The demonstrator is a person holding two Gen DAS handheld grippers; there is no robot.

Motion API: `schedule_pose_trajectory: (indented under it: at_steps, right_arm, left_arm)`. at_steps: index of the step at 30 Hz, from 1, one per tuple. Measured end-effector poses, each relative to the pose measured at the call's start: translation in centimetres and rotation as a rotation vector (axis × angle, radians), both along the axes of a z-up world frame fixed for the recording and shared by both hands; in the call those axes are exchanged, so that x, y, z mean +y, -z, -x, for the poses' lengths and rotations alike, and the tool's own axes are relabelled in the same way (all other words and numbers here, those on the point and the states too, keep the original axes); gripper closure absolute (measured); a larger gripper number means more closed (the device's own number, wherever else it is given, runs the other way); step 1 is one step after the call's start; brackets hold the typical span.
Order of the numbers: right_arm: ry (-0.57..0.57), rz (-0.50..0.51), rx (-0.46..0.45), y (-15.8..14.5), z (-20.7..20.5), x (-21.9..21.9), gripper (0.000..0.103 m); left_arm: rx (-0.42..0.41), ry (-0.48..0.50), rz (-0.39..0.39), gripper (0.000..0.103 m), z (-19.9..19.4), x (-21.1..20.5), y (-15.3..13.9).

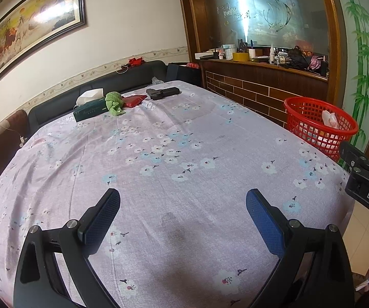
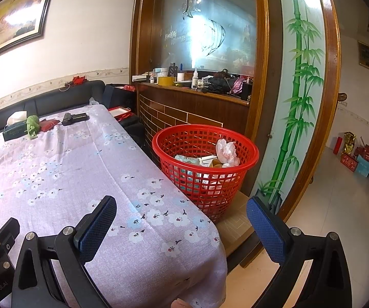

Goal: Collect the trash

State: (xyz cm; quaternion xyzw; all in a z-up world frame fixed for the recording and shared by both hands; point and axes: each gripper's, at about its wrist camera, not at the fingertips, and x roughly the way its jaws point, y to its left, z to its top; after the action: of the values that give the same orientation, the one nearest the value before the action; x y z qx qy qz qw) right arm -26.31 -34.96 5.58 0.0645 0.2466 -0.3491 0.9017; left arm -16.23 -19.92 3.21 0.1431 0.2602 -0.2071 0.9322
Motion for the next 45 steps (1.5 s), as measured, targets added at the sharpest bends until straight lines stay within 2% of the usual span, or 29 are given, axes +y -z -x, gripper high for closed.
schedule_pose_trajectory:
  at_steps: [18, 24, 27, 29, 31, 34, 39, 43, 45]
  right_arm:
    - [-0.005, -0.002, 0.011, 0.2, -0.1, -0.1, 0.0]
    - [-0.042, -0.02, 0.037, 0.2, -1.1, 0.1, 0.0]
    - [-0.124, -0.027, 0.093, -0.1, -3.3, 0.8, 0.0]
    - [-0.188, -0.051, 0.122, -0.4, -5.0, 1.4, 0.0]
    - [-0.264, -0.062, 0.158, -0.5, -7.3, 2.7, 0.0]
    - [-0.377, -0.081, 0.207, -0.5, -10.7, 5.4, 0.0]
    - [-0.555, -0.273, 0.348, 2.4, -17.8, 9.2, 0.0]
    - [-0.603, -0.276, 0.451, 5.1, -22.1, 12.5, 0.0]
    - [-0.593, -0.265, 0.425, 5.1, -23.0, 13.3, 0.0]
  left_arm:
    - [0.004, 0.001, 0.0, 0.005, 0.0, 0.0, 0.1]
    - [0.053, -0.031, 0.019, 0.005, -1.4, 1.5, 0.2]
    - [0.099, -0.116, 0.025, 0.005, -3.7, 4.1, -0.1]
    - [0.15, -0.207, 0.019, 0.005, -5.8, 6.5, -0.2]
    - [0.204, -0.285, 0.0, 0.005, -7.7, 8.7, 0.2]
    - [0.279, -0.381, 0.011, 0.005, -10.2, 12.8, 1.0]
    - [0.382, -0.447, 0.032, 0.005, -12.8, 17.3, 2.1]
    - [0.411, -0.451, 0.015, 0.005, -14.1, 18.7, 2.4]
    - [0.416, -0.453, -0.009, 0.005, -14.8, 19.0, 2.5]
